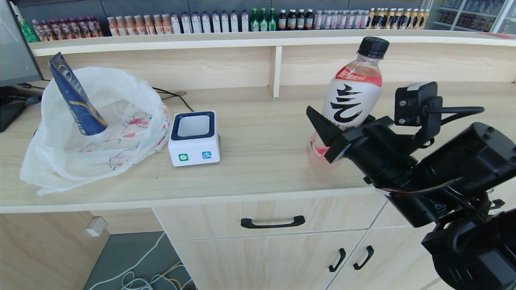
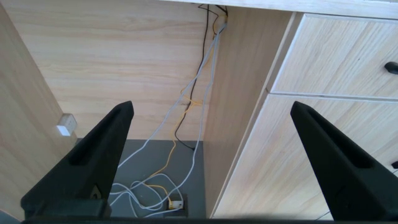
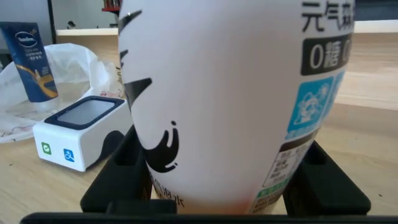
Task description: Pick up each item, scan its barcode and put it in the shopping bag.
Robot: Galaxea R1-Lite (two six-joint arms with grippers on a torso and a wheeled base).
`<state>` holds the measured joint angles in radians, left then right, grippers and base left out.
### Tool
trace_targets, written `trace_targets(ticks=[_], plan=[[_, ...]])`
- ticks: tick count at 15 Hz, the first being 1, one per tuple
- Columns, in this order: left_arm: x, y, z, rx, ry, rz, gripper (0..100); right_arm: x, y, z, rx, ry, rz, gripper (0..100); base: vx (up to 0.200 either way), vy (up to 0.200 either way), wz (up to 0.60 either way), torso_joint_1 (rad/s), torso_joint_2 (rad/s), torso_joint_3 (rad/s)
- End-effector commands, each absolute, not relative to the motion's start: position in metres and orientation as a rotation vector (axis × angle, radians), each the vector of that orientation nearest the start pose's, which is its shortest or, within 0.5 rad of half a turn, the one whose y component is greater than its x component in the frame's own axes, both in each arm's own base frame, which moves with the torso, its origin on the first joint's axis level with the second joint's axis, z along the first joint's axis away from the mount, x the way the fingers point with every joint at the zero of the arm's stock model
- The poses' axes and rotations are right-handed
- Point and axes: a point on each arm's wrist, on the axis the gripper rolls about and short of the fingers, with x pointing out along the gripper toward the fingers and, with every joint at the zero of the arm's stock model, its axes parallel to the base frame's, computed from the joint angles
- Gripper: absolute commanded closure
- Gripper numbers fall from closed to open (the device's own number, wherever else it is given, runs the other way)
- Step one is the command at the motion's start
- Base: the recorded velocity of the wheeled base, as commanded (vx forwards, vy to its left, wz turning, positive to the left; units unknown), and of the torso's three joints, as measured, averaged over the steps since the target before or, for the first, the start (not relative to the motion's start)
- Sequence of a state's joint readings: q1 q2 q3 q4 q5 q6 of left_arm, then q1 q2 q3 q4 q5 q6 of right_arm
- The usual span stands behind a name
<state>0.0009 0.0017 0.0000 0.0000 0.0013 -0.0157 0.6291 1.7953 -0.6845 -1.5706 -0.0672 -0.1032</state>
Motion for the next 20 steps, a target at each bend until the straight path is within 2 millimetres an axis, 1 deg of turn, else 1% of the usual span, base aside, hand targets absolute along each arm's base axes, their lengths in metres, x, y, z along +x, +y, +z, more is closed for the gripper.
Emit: trace_targets(ticks=[1,2,4,9,17,19,20], plan=[[-0.023,0.000,0.076,-0.017,0.003,0.003,0,0.249,0.175,0.217,0.065,-0.473,0.515,100,0.000,0.200,0.00,0.002,0.00,-0.002],[-0.023,0.000,0.076,-0.017,0.003,0.003,0,0.252,0.168,0.218,0.060,-0.475,0.493,100,0.000,0.200,0.00,-0.017,-0.01,0.007],[-0.023,0.000,0.075,-0.017,0.005,0.003,0,0.253,0.163,0.221,0.062,-0.483,0.475,100,0.000,0.200,0.00,0.012,0.00,0.002],[-0.023,0.000,0.075,-0.017,0.005,0.003,0,0.251,0.160,0.222,0.062,-0.486,0.473,100,0.000,0.200,0.00,0.003,0.00,0.003],[-0.023,0.000,0.075,-0.020,0.005,0.003,0,0.254,0.162,0.220,0.061,-0.482,0.474,100,0.000,0.200,0.00,0.002,0.00,0.004],[-0.023,0.000,0.076,-0.015,0.002,0.002,0,0.250,0.162,0.221,0.060,-0.484,0.480,100,0.000,0.200,0.00,0.000,0.00,0.002],[-0.023,0.000,0.076,-0.015,0.002,0.003,0,0.248,0.163,0.223,0.063,-0.488,0.484,100,0.000,0.000,0.00,0.000,0.00,0.000]])
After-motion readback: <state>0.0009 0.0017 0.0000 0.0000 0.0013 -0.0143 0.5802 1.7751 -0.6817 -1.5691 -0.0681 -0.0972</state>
